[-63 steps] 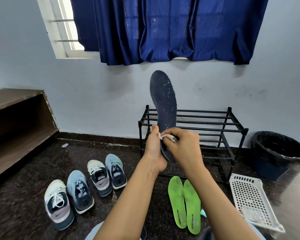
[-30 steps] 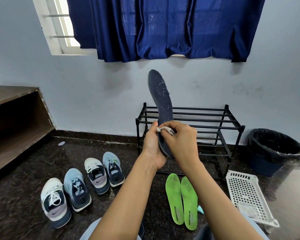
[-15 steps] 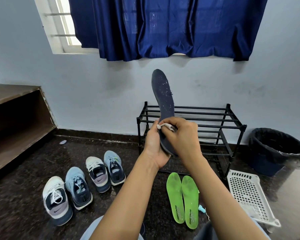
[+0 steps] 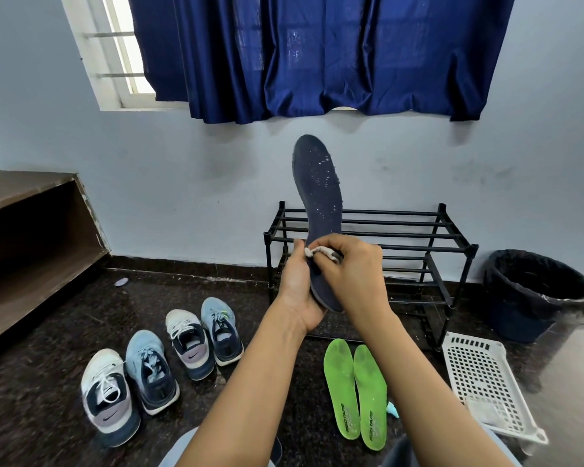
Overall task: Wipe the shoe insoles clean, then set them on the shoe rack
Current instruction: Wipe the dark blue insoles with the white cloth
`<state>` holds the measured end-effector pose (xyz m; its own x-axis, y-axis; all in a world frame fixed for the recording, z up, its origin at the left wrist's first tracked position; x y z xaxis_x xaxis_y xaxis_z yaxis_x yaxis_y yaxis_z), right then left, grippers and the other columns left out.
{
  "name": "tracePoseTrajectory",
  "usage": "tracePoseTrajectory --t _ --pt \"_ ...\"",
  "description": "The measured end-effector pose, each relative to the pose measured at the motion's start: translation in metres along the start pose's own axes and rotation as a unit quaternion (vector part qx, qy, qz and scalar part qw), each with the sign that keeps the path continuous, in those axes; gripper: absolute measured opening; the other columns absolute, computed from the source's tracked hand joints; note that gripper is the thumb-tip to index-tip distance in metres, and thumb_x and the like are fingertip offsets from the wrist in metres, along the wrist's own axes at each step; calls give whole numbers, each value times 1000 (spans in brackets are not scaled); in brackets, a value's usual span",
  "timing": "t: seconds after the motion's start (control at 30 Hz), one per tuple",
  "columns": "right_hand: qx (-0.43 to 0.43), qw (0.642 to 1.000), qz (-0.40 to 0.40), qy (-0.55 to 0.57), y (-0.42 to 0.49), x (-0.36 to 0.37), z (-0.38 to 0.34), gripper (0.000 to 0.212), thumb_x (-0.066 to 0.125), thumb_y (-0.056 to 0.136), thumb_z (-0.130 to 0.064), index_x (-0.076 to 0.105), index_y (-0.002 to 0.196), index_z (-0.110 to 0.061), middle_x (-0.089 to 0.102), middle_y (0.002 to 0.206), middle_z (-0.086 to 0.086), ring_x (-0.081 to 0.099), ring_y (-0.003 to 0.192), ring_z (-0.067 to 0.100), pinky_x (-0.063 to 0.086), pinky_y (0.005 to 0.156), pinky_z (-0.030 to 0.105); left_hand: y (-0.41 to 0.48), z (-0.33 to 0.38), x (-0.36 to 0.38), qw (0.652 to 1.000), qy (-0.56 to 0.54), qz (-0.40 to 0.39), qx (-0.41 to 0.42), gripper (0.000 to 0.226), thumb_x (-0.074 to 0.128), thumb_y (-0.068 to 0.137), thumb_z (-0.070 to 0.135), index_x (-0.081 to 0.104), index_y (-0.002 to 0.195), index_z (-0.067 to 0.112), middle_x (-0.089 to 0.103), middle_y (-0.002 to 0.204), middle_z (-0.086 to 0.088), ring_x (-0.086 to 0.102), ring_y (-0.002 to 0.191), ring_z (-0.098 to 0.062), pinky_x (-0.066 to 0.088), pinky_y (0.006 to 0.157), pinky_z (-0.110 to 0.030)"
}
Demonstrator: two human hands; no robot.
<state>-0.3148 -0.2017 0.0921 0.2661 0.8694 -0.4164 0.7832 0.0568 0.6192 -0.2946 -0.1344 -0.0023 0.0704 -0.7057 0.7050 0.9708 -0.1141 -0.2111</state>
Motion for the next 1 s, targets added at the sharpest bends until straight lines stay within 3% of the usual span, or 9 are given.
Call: tracePoseTrajectory --t 0.13,0.23,0.4,0.47,0.67,0.73,0.8,0.9,1.0 --pt "26 997 -72 4 -14 8 4 19 68 75 -5 75 79 -23 68 77 -2 58 65 0 36 60 2 2 16 0 1000 3 -7 25 81 27 86 79 65 91 8 67 79 -9 68 80 -22 52 76 -33" --pt "27 996 -88 3 -19 10 2 20 66 75 -3 75 79 -21 68 79 -1 57 64 0 37 60 1 -4 22 3 998 18 -19 54 73 41 82 77 66 87 8 67 82 -5 69 87 -18 54 86 -36" --pt "7 999 -33 -35 -4 8 -1 15 66 77 -5 74 81 -17 71 78 0 62 70 13 42 64 13 -9 14 8 999 18 -34 35 58 41 92 64 67 84 13 70 76 -2 70 71 -16 54 73 -31" --pt "15 999 -21 -31 -2 3 1 14 67 77 -6 75 81 -17 71 75 -2 60 66 10 39 60 8 -9 13 7 999 15 -26 33 60 36 94 64 68 82 14 71 74 -3 70 69 -16 53 70 -31" --pt "27 987 -156 2 -22 13 -1 23 66 72 -2 75 76 -24 59 59 -14 55 56 -4 36 51 7 -3 28 0 999 -21 -16 39 73 30 94 68 65 97 5 70 87 -7 69 89 -17 51 89 -33" --pt "29 984 -175 1 -22 15 -1 23 66 72 -2 75 75 -23 57 55 -15 53 54 -5 36 49 8 -5 29 0 999 -30 -21 39 73 30 94 68 65 99 4 70 90 -8 69 93 -17 53 89 -33" --pt "35 987 -155 7 -18 14 0 22 66 73 -1 75 76 -21 60 58 -12 54 55 -5 36 50 7 -7 26 1 999 -3 -22 34 75 28 92 71 67 95 7 73 89 -6 71 86 -16 54 83 -34" --pt "26 995 -100 14 -13 12 -1 20 66 75 -2 75 79 -19 70 76 -1 58 70 -1 39 59 3 -9 21 3 999 12 -25 23 77 28 90 74 69 89 8 74 88 -5 73 81 -15 51 89 -34" --pt "18 995 -99 15 -15 10 -5 20 67 75 -1 75 79 -19 67 70 -9 59 65 -3 39 57 3 -9 26 5 999 2 -27 32 75 28 93 70 68 92 7 72 87 -6 72 82 -16 51 90 -34"
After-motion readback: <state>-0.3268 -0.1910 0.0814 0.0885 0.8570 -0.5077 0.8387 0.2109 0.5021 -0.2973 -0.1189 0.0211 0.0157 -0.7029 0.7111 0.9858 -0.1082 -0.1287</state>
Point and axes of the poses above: each hand's wrist, its own y-axis towards the middle knuckle, its own x-axis out of the palm, z = x × y, the point moved 9 cm from there along y, towards the middle knuckle
